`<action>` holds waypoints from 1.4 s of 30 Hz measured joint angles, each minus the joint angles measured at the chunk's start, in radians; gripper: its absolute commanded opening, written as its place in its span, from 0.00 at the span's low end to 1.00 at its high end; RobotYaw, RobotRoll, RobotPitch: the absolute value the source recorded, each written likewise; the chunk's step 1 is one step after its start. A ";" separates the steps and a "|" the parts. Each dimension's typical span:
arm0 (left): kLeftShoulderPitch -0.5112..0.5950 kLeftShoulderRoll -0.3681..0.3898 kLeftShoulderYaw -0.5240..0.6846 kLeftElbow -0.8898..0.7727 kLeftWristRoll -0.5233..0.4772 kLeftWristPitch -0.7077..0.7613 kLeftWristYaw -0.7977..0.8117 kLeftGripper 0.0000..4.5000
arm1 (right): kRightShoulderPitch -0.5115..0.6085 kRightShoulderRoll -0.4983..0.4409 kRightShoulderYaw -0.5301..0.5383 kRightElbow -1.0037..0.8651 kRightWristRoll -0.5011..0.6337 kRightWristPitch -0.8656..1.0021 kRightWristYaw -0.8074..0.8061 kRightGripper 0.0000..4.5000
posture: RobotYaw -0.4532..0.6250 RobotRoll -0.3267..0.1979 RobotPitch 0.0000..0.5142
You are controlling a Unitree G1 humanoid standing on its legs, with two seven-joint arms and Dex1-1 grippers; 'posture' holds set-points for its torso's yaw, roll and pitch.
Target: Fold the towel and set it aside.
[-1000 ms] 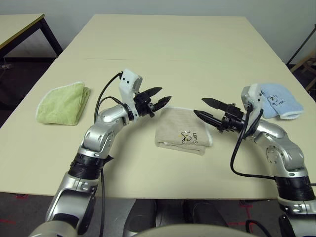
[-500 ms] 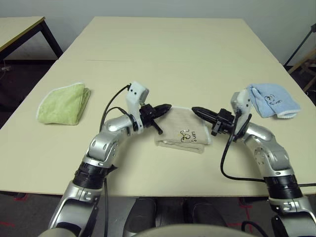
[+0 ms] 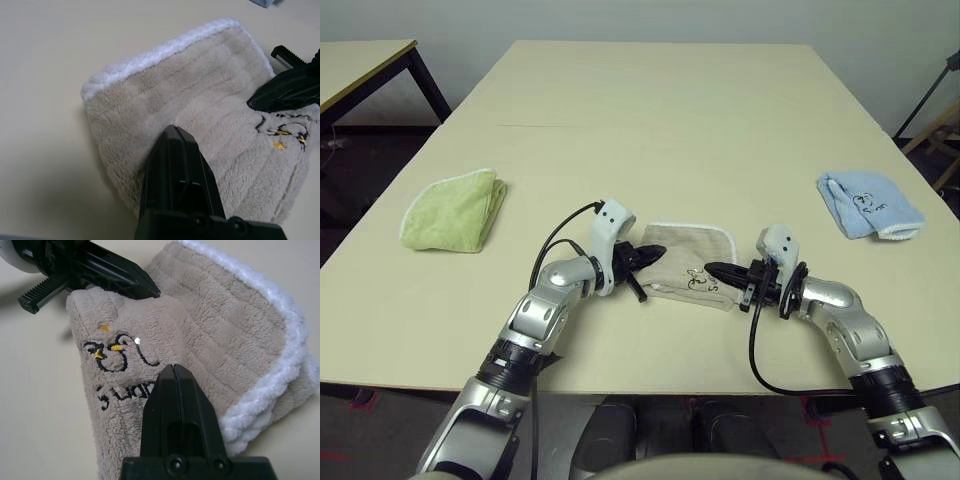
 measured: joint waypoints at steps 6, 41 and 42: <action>-0.064 -0.009 0.054 -0.005 -0.030 0.027 -0.012 0.00 | -0.063 0.040 -0.093 -0.007 0.135 0.048 0.009 0.01 | 0.51 0.62 0.13; -0.146 -0.086 0.062 0.250 0.092 -0.135 0.007 0.04 | -0.167 0.117 -0.074 0.252 -0.009 -0.050 -0.072 0.00 | 0.51 0.62 0.12; -0.147 -0.081 0.065 0.250 0.091 -0.146 0.001 0.08 | -0.167 0.115 -0.080 0.240 0.009 -0.028 -0.064 0.00 | 0.51 0.62 0.12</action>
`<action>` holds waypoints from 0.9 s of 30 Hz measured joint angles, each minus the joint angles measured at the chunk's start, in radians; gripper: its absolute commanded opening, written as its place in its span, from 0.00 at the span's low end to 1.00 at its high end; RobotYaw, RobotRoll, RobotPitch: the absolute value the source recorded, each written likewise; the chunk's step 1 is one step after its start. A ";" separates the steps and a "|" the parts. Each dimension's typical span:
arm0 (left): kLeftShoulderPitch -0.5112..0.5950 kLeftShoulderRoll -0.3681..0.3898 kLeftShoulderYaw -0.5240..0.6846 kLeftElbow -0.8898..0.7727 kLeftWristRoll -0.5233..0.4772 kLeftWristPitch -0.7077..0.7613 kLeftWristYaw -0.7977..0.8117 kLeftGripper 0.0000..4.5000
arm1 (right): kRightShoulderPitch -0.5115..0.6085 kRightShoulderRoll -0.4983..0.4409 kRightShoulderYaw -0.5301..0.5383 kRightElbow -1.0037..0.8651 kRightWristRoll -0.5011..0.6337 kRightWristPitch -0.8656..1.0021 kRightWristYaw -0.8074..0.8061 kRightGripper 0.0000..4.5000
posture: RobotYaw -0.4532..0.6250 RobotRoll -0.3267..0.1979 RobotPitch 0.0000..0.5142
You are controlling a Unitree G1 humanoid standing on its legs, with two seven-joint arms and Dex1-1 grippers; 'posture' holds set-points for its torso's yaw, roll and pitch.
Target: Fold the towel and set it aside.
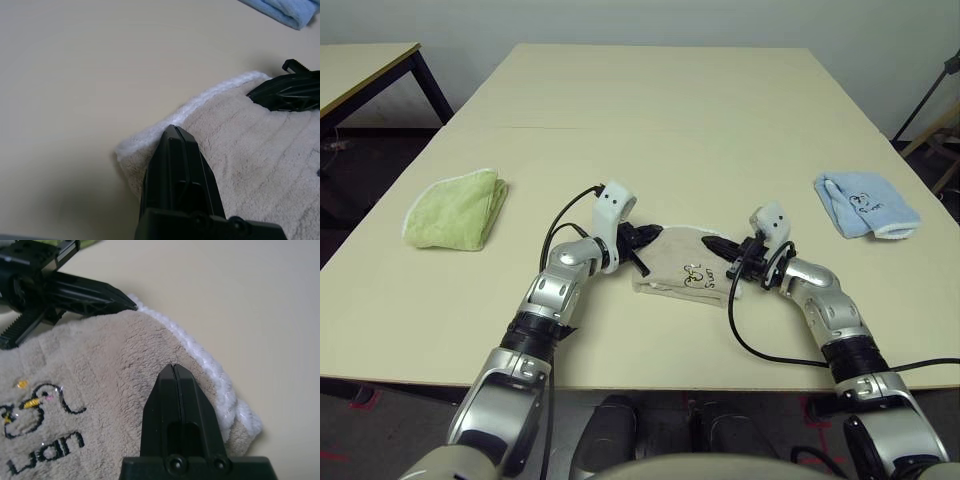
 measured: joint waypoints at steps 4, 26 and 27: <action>-0.006 0.014 0.040 -0.008 -0.041 -0.043 -0.043 0.35 | 0.001 -0.023 -0.064 -0.103 0.114 0.126 0.020 0.22 | 0.51 0.62 0.12; 0.014 0.257 0.224 -0.119 -0.320 -0.122 -0.502 1.00 | -0.148 -0.195 -0.476 -0.307 0.516 1.393 -0.428 0.99 | 0.50 0.62 0.13; 0.021 0.259 0.230 -0.114 -0.328 -0.140 -0.526 1.00 | -0.148 -0.179 -0.481 -0.300 0.516 1.417 -0.440 0.99 | 0.50 0.62 0.14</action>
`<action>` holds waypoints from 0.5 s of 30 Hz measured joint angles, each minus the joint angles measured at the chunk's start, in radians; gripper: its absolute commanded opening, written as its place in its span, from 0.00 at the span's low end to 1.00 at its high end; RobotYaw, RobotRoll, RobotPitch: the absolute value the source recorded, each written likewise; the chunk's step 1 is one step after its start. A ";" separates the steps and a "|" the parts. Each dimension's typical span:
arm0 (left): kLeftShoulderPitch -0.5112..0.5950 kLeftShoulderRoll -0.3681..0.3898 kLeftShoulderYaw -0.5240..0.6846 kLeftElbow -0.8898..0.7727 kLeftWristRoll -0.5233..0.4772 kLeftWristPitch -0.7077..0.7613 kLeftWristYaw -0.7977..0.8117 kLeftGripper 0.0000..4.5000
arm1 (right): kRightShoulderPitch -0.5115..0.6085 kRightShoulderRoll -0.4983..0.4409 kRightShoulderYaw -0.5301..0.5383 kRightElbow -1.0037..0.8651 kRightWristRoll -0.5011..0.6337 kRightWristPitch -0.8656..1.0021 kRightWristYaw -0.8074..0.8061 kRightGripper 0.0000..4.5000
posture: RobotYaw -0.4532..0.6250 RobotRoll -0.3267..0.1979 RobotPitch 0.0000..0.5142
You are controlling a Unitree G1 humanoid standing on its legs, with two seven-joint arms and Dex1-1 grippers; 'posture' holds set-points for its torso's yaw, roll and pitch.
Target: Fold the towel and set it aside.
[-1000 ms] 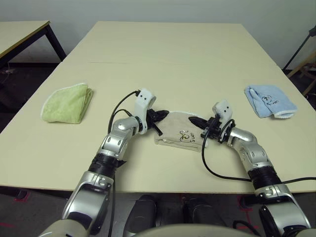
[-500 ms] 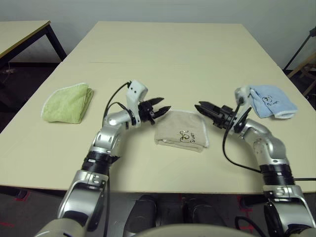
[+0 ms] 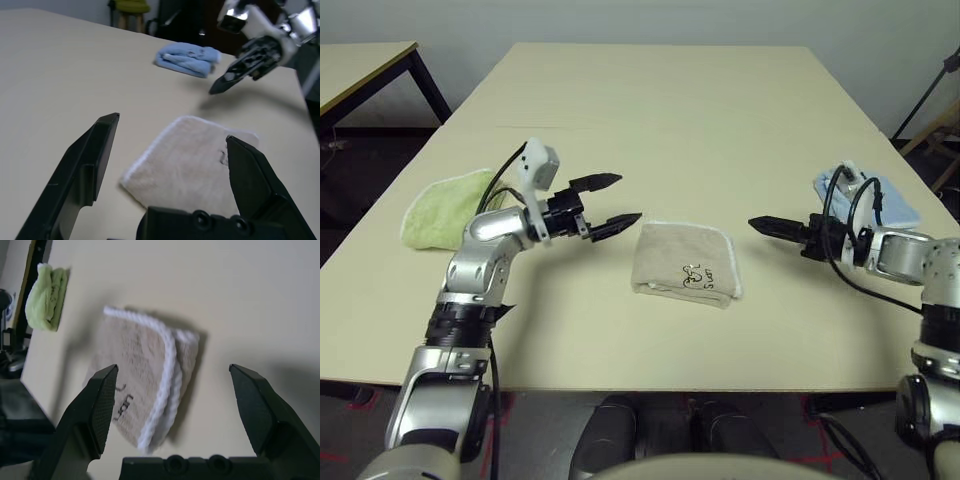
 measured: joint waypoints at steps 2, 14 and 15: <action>0.013 0.000 0.002 0.010 -0.019 -0.021 -0.049 1.00 | 0.000 0.031 -0.002 0.018 0.000 0.010 -0.026 0.99 | 0.50 0.62 0.13; 0.049 0.023 0.002 0.035 -0.031 -0.028 -0.143 1.00 | 0.003 0.203 0.037 0.050 0.045 0.011 -0.144 0.99 | 0.53 0.62 0.14; 0.050 0.023 0.002 0.034 -0.032 -0.027 -0.143 1.00 | 0.001 0.214 0.035 0.051 0.046 0.011 -0.156 0.99 | 0.53 0.62 0.14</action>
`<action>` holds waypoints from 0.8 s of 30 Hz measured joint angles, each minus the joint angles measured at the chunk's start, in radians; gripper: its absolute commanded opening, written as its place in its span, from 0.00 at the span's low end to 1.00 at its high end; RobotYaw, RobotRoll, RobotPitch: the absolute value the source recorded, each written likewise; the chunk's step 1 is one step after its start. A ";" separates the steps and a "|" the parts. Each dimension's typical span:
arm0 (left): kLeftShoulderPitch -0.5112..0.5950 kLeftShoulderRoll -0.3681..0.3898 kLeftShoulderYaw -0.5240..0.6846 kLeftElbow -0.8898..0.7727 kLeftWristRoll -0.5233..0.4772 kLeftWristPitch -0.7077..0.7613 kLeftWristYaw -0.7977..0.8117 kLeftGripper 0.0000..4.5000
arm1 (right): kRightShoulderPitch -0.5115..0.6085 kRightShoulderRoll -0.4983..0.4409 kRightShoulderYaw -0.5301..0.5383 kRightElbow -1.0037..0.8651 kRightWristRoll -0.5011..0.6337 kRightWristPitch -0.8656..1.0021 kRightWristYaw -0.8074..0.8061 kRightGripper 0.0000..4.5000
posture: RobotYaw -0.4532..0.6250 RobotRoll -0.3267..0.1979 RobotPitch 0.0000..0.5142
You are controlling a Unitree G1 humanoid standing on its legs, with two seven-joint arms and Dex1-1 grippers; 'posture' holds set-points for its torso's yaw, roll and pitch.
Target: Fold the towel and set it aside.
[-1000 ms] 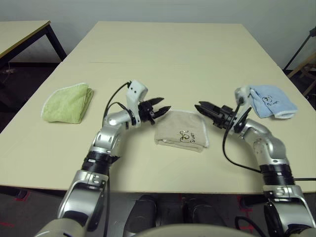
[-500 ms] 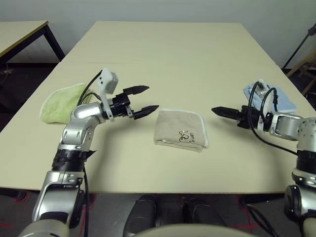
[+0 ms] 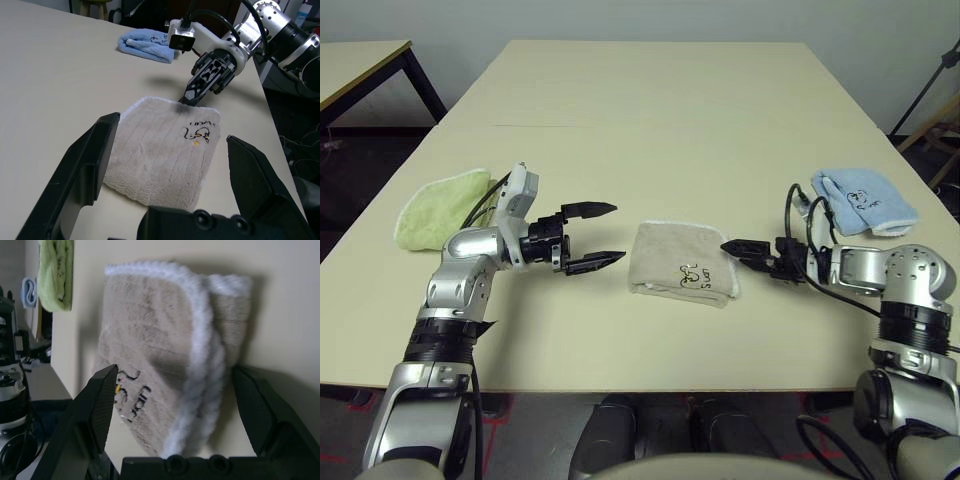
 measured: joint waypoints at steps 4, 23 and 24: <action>0.001 -0.003 -0.001 -0.004 -0.006 0.013 0.001 1.00 | -0.004 0.034 -0.014 0.018 -0.006 0.000 -0.032 0.79 | 0.52 0.62 0.14; 0.001 -0.006 -0.010 -0.016 -0.008 0.042 -0.002 1.00 | -0.005 0.165 -0.099 -0.040 0.004 -0.075 -0.066 0.01 | 0.50 0.62 0.12; 0.001 -0.007 -0.011 -0.016 -0.008 0.042 -0.002 1.00 | -0.017 0.173 -0.113 -0.048 0.004 -0.123 -0.067 0.01 | 0.49 0.62 0.11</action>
